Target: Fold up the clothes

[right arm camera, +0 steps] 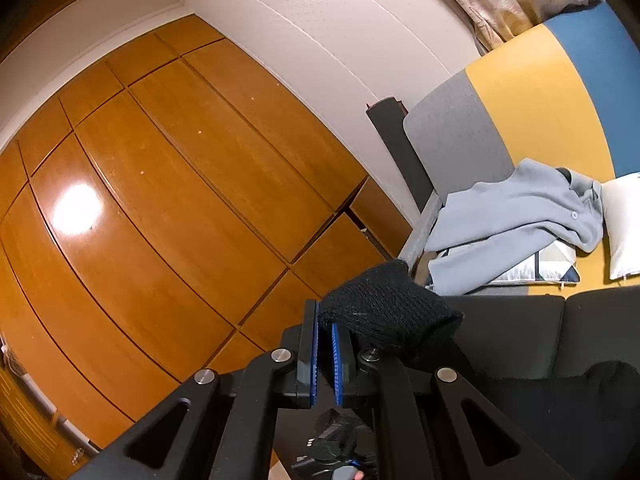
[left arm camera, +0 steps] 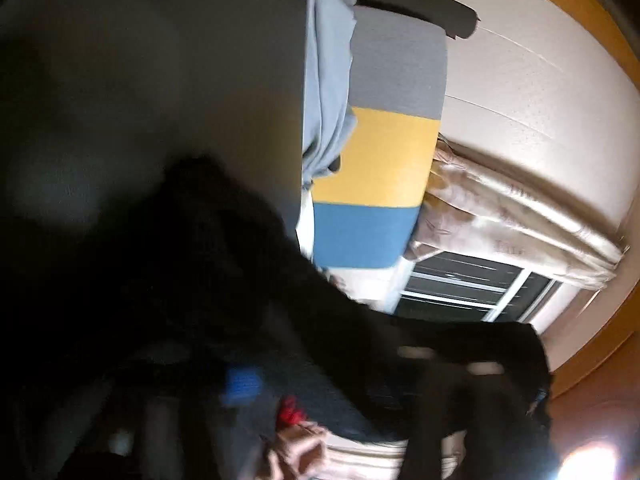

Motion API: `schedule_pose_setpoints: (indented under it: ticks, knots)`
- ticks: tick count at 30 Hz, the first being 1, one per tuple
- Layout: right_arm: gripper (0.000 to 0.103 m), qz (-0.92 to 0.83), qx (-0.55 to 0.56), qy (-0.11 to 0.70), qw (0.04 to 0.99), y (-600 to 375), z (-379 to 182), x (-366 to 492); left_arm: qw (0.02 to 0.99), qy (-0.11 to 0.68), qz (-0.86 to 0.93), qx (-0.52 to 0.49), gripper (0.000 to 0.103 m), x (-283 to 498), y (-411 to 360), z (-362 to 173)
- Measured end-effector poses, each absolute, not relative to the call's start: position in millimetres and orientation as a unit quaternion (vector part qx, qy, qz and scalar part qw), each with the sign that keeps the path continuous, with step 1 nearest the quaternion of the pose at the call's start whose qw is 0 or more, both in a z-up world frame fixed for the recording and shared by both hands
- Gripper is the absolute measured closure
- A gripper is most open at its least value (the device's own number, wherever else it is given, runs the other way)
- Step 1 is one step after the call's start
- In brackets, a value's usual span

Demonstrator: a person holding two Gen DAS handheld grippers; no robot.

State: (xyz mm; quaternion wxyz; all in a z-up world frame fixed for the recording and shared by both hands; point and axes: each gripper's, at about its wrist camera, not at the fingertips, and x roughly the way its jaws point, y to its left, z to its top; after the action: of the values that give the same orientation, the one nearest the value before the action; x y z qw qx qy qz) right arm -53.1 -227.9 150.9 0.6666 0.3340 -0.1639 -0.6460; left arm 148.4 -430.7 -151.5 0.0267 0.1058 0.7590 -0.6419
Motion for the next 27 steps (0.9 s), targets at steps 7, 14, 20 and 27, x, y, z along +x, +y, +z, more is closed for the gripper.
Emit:
schedule_pose_setpoints:
  ticks: [7, 14, 20, 27]
  knots:
    - [0.095, -0.684, 0.332, -0.172, 0.627, -180.0, 103.4, -75.4, 0.073, 0.655, -0.739, 0.141, 0.098, 177.9, -453.4, -119.4]
    - [0.095, -0.693, 0.518, -0.208, 0.456, -110.3, -107.4, -111.2, 0.108, 0.599, -0.761, 0.225, 0.100, 204.6, -441.7, -151.0]
    - [0.090, -0.677, 0.526, -0.254, 0.448, -88.5, -143.8, -112.3, 0.115, 0.586, -0.759, 0.261, 0.100, 206.6, -428.0, -167.5]
    - [0.076, -0.670, 0.509, -0.305, 0.446, -81.6, -156.9, -119.2, 0.121, 0.555, -0.782, 0.257, 0.100, 201.3, -423.1, -150.7]
